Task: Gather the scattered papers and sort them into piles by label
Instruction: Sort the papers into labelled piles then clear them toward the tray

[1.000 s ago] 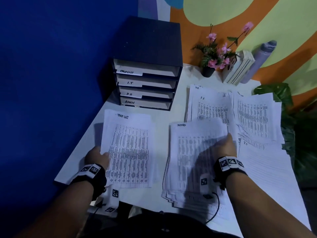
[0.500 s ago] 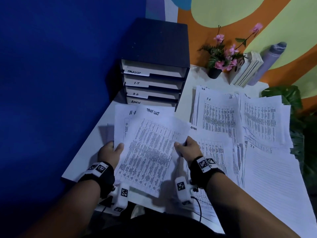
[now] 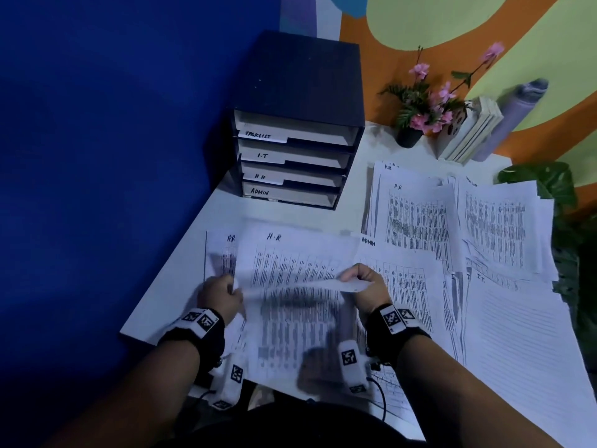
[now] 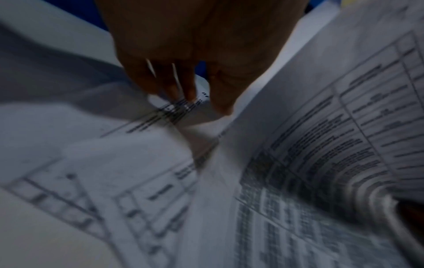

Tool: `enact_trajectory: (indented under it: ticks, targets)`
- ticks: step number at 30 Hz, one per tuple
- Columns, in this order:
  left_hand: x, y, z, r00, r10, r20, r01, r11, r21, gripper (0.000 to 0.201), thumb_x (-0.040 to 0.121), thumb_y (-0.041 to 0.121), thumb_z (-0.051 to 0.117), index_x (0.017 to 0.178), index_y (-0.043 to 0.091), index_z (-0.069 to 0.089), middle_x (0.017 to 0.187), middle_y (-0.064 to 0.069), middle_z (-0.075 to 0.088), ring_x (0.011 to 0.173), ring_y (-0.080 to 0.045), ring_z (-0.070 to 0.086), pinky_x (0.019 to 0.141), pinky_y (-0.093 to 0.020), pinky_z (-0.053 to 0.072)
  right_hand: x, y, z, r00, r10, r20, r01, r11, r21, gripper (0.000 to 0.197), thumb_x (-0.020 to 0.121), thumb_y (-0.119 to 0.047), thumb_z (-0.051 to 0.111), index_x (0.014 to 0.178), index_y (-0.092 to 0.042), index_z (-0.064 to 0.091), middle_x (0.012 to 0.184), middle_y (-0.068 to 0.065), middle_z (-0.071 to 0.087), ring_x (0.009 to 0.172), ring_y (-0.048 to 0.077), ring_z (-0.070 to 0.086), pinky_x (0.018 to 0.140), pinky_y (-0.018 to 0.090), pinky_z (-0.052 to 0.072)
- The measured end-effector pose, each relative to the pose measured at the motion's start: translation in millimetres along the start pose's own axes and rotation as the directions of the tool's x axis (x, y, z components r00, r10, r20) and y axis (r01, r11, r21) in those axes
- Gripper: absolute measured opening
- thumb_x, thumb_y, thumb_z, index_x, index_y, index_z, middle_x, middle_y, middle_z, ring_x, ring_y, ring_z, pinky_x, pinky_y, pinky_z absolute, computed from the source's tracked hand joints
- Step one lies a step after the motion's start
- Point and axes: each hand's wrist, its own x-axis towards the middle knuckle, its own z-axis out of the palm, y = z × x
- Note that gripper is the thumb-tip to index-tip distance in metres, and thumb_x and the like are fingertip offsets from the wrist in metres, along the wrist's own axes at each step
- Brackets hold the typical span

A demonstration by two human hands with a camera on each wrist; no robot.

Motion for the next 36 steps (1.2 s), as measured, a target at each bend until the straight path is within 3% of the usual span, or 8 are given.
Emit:
enact_trajectory:
  ticks: [5,11,16,20,26,30,33,36]
  targets:
    - [-3.0,-14.2,-4.4,0.978,-0.199,-0.061,0.205,0.971,0.120,0.074,0.072,0.024,0.082,0.135,0.025,0.044,0.152,-0.012,0.019,0.137,-0.032,0.025,0.110,-0.042,0.030,0.7,14.6,-9.1,1.000,0.016,-0.019,-0.015,1.000,0.021,0.043,0.082,0.017,0.056,0.055,-0.016,0.063,0.060,0.003,0.065,0.053,0.016,0.055,0.049,0.022,0.045]
    - [-1.6,-6.8,-12.6,0.999,-0.025,-0.023,0.024,0.999,-0.025,0.038,0.088,-0.002,0.048,0.113,0.018,0.069,0.125,-0.009,0.061,0.104,-0.027,0.061,0.089,-0.030,0.050,2.5,18.4,-10.2,0.998,0.012,-0.063,-0.012,1.000,-0.011,0.034,0.083,0.007,0.058,0.058,-0.016,0.060,0.060,0.000,0.062,0.053,0.011,0.051,0.054,0.020,0.038]
    - [-13.4,44.5,-32.6,0.988,0.109,-0.107,-0.129,0.970,-0.207,0.037,0.092,0.046,0.055,0.106,0.016,0.071,0.113,0.000,0.058,0.102,-0.016,0.053,0.088,-0.026,0.039,13.1,11.5,-29.3,0.985,0.101,-0.138,-0.083,0.988,0.133,0.035,0.083,0.015,0.053,0.081,-0.016,0.068,0.062,-0.006,0.068,0.060,0.014,0.056,0.061,0.028,0.046]
    - [-22.8,90.0,-40.1,0.970,0.242,-0.027,-0.243,0.949,-0.202,0.037,0.079,0.026,0.077,0.114,0.023,0.063,0.125,0.003,0.057,0.116,-0.017,0.053,0.097,-0.025,0.039,13.6,1.6,-44.7,0.982,0.109,-0.156,-0.069,0.967,0.244,0.036,0.085,0.019,0.052,0.083,-0.014,0.067,0.073,0.004,0.066,0.062,0.016,0.055,0.059,0.026,0.050]
    - [-51.3,152.0,-33.1,0.861,0.509,0.027,-0.495,0.848,-0.190,0.058,0.082,0.007,0.071,0.131,0.029,0.049,0.121,0.018,0.052,0.109,0.001,0.046,0.087,-0.003,0.030,10.4,-4.7,-82.9,0.976,0.117,-0.185,-0.042,0.929,0.367,0.025,0.086,0.005,0.061,0.081,-0.019,0.064,0.069,0.005,0.059,0.062,0.019,0.049,0.062,0.032,0.045]
    - [-72.5,195.7,-25.7,0.771,0.636,0.011,-0.603,0.736,-0.308,0.058,0.084,0.003,0.069,0.126,0.040,0.053,0.121,0.025,0.055,0.107,0.022,0.045,0.098,-0.010,0.032,8.3,-7.3,-116.3,0.986,0.142,-0.091,-0.087,0.889,0.449,0.021,0.091,-0.014,0.066,0.072,-0.017,0.057,0.074,0.010,0.058,0.068,0.021,0.053,0.068,0.038,0.046]
    - [-82.2,222.3,-16.5,0.730,0.680,-0.073,-0.637,0.637,-0.434,0.063,0.083,-0.002,0.068,0.117,0.050,0.057,0.118,0.034,0.055,0.112,0.024,0.045,0.095,-0.011,0.037,-2.8,-6.1,-135.9,0.986,0.164,0.040,-0.162,0.858,0.488,0.031,0.086,-0.016,0.071,0.073,-0.015,0.043,0.058,0.004,0.045,0.046,0.016,0.046,0.046,0.028,0.047]
    - [-86.8,238.3,-2.9,0.736,0.654,-0.174,-0.639,0.587,-0.497,0.064,0.086,-0.004,0.064,0.115,0.053,0.056,0.119,0.035,0.057,0.115,0.014,0.050,0.098,-0.016,0.041,-13.2,4.8,-150.4,0.974,0.167,0.154,-0.219,0.872,0.439,0.024,0.080,-0.011,0.074,0.095,-0.004,0.056,0.081,0.011,0.064,0.066,0.020,0.061,0.070,0.040,0.060]
